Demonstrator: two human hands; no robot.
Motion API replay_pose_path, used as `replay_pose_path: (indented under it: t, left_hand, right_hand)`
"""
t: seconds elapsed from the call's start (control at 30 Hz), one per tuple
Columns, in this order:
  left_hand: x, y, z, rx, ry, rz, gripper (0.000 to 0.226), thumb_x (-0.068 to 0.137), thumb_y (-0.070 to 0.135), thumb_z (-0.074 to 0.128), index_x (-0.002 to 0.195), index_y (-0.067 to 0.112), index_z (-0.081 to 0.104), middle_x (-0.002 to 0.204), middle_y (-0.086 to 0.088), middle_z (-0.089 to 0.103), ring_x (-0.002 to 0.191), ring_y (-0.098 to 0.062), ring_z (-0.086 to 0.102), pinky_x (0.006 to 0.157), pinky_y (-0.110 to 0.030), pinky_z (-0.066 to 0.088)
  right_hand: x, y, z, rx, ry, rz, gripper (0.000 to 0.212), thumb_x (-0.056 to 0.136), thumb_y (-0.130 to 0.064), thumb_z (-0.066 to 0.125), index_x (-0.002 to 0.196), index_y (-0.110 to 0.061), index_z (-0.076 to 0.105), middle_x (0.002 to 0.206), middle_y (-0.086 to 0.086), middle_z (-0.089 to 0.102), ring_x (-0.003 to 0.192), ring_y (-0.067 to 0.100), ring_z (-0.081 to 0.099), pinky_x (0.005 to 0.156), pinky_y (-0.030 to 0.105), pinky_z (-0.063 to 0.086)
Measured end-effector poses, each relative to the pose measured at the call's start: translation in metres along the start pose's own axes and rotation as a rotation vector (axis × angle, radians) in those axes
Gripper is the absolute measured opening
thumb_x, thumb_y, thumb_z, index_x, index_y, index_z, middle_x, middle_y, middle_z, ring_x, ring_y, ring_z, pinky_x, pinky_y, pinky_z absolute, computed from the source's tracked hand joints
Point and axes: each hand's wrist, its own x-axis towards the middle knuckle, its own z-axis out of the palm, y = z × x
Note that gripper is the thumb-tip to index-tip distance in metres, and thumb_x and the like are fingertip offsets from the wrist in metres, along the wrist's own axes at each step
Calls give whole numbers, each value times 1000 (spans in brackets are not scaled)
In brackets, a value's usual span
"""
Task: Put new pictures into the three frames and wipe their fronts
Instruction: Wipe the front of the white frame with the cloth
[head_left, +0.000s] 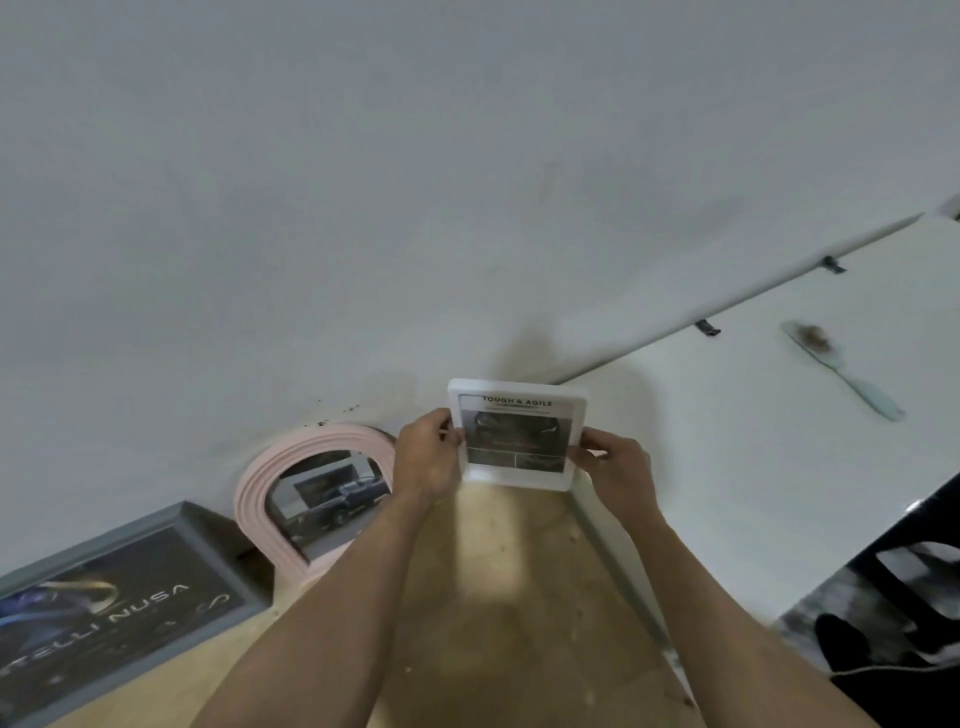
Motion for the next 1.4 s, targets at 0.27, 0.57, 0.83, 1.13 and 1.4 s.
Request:
replay_pose_path:
  t: [0.27,0.57,0.83,1.13,1.4]
  left_hand:
    - [-6,-22,14,49,-23,-58,18,97,12,62,110,11,74,105,-5,75,93,-23,65,79,-26,43]
    - [-37,-36,16,13,-6,-65,16,97,13,61,109,13,73,97,-2,72,86,-21,62,74,-28,42]
    - [-54,-49,18,16,-97,-114,42,91,24,66,132,17,61,125,0,66,111,-22,63,98,-43,51]
    - [-127,-41,-13,-45,-59,-84,32,91,10,61,66,29,62,72,15,65,75,-13,62,78,-28,49]
    - [-274,-26,-60,-223,-46,92,30,91,21,59,61,22,63,59,3,66,67,-19,66,71,-36,52]
  right_hand:
    - [-5,25,13,-124,-76,43,22,87,-37,61,105,-33,73,98,-13,74,93,12,67,90,41,54]
    - [-29,35,11,-146,-191,93,23,85,-22,67,106,-28,74,99,-7,75,93,13,67,90,32,48]
    - [-54,30,15,-93,-141,138,37,82,-16,65,119,-21,63,107,-4,69,102,17,62,84,28,43]
    - [-120,5,10,-83,-74,100,39,83,-14,65,120,-22,60,93,-4,63,94,19,60,83,31,46]
    - [-267,-50,38,92,-61,-81,5,76,-18,69,73,-21,69,65,-6,66,69,15,64,71,30,51]
